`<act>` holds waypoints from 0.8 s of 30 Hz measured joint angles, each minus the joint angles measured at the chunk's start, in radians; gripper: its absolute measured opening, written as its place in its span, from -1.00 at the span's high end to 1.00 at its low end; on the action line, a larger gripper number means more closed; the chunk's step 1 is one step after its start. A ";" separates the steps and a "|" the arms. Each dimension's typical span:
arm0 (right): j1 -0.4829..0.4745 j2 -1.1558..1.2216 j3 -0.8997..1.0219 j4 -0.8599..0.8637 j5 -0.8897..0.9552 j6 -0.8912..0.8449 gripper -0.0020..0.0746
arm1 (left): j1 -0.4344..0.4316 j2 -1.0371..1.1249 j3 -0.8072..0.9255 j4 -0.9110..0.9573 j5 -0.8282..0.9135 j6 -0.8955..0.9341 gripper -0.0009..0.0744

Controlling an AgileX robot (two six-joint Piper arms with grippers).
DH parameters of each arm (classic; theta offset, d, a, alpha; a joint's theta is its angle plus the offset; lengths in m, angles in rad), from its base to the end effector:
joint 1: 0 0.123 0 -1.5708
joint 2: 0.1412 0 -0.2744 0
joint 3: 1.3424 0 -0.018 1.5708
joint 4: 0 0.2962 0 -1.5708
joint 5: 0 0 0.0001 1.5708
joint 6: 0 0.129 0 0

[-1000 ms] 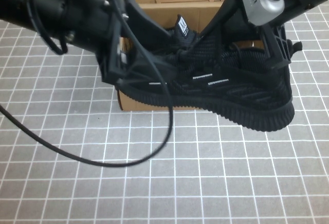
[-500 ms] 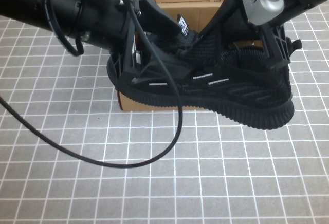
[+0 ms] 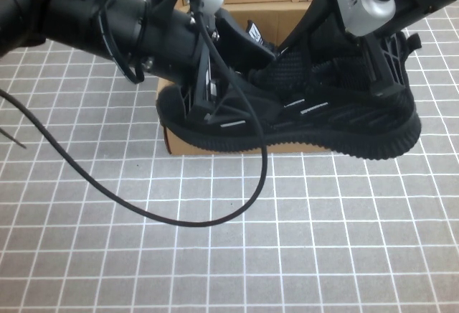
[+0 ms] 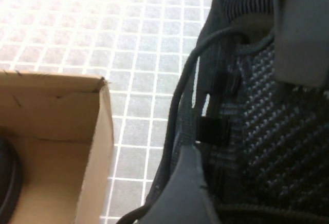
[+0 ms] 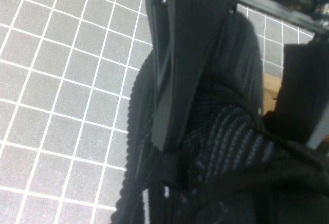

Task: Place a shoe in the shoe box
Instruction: Hand over the shoe, then place the shoe in the shoe box

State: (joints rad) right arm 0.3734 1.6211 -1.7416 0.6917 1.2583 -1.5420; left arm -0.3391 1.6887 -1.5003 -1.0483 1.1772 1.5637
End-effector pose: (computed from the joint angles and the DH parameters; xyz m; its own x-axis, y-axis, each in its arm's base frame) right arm 0.3407 0.2176 0.3867 0.3775 -0.6729 -0.6362 -0.9043 -0.1199 -0.4098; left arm 0.3522 -0.2338 0.3121 0.0764 0.4997 -0.8628 0.9958 0.0049 0.0910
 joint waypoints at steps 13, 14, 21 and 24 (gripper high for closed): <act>0.000 0.010 0.000 -0.007 0.002 -0.004 0.96 | 0.000 0.032 -0.002 -0.020 0.034 0.007 -0.08; 0.000 0.010 0.000 -0.007 0.002 -0.004 0.96 | 0.000 0.032 -0.002 -0.020 0.034 0.007 -0.04; 0.000 0.010 0.000 -0.007 0.002 -0.004 0.96 | 0.000 0.032 -0.002 -0.022 0.032 0.008 0.46; 0.000 0.011 0.000 0.000 0.002 -0.004 0.96 | 0.000 0.032 -0.004 -0.026 0.030 0.008 0.74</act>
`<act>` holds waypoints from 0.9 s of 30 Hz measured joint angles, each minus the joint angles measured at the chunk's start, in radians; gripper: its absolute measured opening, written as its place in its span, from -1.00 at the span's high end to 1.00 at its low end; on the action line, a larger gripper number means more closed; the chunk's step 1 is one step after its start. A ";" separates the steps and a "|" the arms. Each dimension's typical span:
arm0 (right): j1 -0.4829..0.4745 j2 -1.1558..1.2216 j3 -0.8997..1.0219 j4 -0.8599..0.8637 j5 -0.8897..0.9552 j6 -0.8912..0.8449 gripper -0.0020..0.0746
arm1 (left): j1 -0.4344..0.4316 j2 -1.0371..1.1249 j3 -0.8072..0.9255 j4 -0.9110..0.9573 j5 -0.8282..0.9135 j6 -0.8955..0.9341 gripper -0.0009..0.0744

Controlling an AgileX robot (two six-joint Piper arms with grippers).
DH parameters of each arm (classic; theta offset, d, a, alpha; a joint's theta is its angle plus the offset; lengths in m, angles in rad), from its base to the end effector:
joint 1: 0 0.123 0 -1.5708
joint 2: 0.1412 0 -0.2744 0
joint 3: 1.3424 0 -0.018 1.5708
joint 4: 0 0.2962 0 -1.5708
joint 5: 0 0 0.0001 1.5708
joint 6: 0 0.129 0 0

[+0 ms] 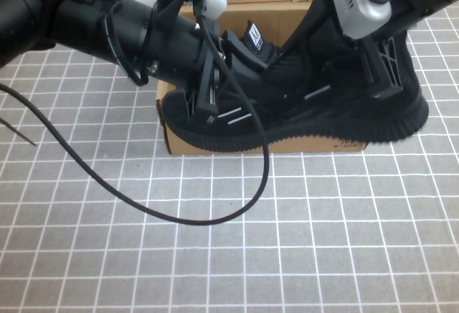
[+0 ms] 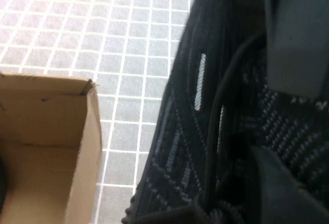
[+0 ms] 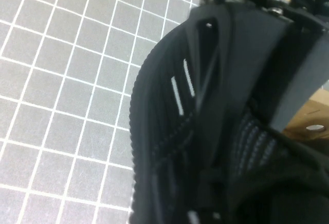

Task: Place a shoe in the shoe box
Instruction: Place the shoe in the shoe box

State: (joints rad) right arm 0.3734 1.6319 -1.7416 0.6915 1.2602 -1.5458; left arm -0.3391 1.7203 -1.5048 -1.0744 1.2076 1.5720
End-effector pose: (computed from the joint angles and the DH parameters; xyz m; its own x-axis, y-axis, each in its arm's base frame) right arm 0.3431 0.2186 0.3823 0.3746 -0.6751 -0.6356 -0.9073 -0.1255 -0.4014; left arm 0.3539 -0.2373 0.3030 0.0535 0.4865 -0.8720 0.9986 -0.0216 0.0492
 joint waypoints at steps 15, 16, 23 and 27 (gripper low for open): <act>-0.007 -0.034 -0.002 -0.075 -0.013 0.405 -0.03 | 0.000 0.004 -0.002 0.064 -0.094 -0.053 0.90; -0.007 -0.052 -0.002 -0.088 -0.013 0.435 -0.02 | 0.000 0.006 -0.002 0.066 -0.110 -0.053 0.90; -0.007 -0.201 -0.012 -0.259 -0.005 0.652 0.13 | 0.000 0.008 0.000 0.118 -0.217 -0.057 0.92; -0.007 -0.246 -0.013 -0.364 0.000 0.857 0.43 | 0.000 0.008 0.000 0.119 -0.289 0.000 0.92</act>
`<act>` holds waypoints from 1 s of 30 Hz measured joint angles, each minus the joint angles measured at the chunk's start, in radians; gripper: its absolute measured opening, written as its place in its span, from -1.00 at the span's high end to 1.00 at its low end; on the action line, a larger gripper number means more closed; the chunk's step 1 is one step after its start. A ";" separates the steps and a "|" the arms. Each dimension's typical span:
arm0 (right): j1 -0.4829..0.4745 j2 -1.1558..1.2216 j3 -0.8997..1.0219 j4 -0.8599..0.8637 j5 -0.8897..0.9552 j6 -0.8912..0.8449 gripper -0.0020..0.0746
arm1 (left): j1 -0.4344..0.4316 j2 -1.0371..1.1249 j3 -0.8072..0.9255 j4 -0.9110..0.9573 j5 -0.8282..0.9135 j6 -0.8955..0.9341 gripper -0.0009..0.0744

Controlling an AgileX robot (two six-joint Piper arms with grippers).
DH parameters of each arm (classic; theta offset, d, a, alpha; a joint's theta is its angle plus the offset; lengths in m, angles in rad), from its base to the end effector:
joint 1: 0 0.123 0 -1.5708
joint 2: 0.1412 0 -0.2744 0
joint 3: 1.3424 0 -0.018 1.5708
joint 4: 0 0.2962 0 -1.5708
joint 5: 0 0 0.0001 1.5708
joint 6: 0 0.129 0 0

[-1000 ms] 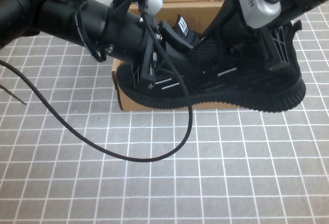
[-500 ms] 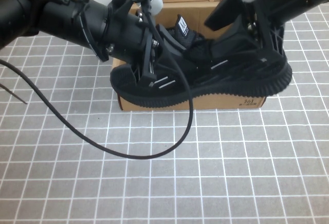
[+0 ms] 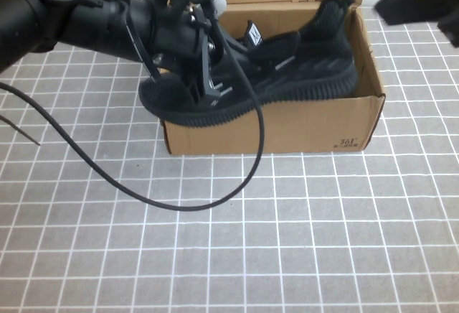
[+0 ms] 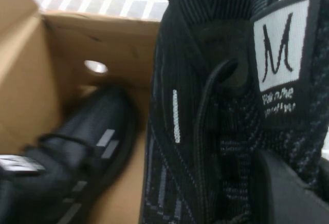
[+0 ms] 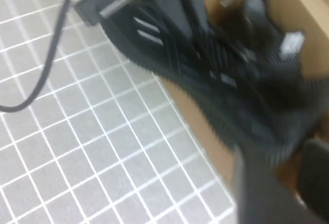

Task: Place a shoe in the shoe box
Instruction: Place the shoe in the shoe box

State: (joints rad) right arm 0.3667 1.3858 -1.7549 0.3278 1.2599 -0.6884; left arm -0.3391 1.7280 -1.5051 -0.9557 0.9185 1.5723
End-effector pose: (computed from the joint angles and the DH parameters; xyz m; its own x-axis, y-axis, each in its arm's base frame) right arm 0.2962 0.1561 0.4567 -0.2516 -0.6595 -0.7084 -0.8180 0.5361 -0.2085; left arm 0.3928 -0.2274 0.2938 0.0892 0.5812 -0.8089 0.9520 0.1890 0.2407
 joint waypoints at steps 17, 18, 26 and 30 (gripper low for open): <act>0.000 -0.321 0.381 -0.133 0.002 0.253 0.98 | 0.000 0.222 -0.341 -0.004 0.097 0.101 0.92; 0.000 -0.344 0.402 -0.135 0.002 0.258 0.98 | 0.000 0.245 -0.367 -0.002 0.103 0.092 0.92; 0.000 -0.473 0.502 -0.135 -0.003 0.263 0.99 | 0.000 0.356 -0.419 0.014 0.163 0.082 0.92; 0.000 -0.495 0.512 -0.137 -0.020 0.263 0.99 | 0.000 0.386 -0.419 0.015 0.157 0.096 0.92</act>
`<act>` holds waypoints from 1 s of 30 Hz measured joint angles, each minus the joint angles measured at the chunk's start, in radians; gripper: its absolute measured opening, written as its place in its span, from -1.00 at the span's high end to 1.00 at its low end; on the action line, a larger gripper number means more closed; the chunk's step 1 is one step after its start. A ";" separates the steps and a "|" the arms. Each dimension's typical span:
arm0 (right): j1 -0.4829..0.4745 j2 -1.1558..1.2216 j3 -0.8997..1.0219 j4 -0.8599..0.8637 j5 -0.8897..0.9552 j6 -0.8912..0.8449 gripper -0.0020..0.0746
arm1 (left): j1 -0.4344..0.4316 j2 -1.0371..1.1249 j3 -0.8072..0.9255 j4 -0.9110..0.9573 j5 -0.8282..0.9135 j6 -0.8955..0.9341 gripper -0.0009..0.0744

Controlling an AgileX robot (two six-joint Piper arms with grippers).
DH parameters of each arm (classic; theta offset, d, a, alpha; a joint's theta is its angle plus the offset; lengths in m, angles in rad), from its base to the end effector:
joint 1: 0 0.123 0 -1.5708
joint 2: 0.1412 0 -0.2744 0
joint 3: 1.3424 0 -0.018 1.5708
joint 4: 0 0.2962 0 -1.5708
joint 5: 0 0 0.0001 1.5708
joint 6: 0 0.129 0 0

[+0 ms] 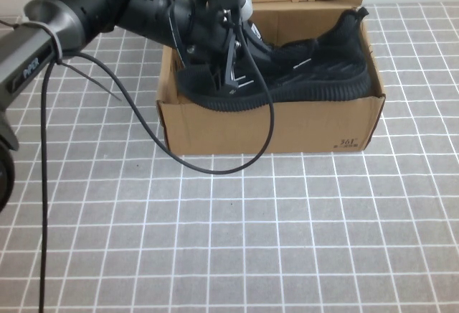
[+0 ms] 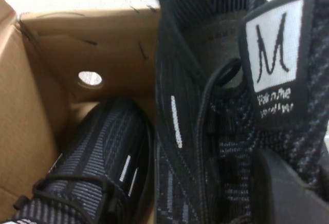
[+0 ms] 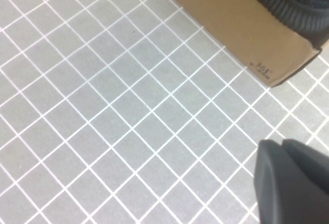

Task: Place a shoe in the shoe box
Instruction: Place the shoe in the shoe box

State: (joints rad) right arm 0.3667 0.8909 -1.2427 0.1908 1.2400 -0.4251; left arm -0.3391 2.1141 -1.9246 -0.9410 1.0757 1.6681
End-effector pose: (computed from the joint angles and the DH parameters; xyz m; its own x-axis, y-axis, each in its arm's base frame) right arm 0.1863 0.0963 0.4100 -0.4567 -0.5491 -0.7000 -0.6758 0.7258 -0.1285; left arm 0.4637 -0.2609 0.2505 0.2127 0.5861 -0.7818 0.9640 0.0045 0.2657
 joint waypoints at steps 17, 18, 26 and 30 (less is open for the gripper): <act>0.000 0.000 0.000 0.000 -0.023 0.002 0.99 | 0.000 0.035 -0.025 -0.042 -0.069 0.120 0.92; 0.000 0.000 0.000 0.000 -0.023 0.002 0.99 | 0.000 0.035 -0.025 -0.042 -0.064 0.120 0.92; -0.002 0.000 0.000 0.000 -0.023 0.002 0.99 | 0.000 0.048 -0.033 -0.029 0.004 0.153 0.93; -0.002 0.000 0.000 0.000 -0.023 0.002 0.99 | 0.000 0.048 -0.035 -0.010 0.022 0.172 0.93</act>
State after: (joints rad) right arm 0.3648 0.8910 -1.2427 0.1908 1.2166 -0.4233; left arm -0.3391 2.1620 -1.9594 -0.9507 1.0977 1.8397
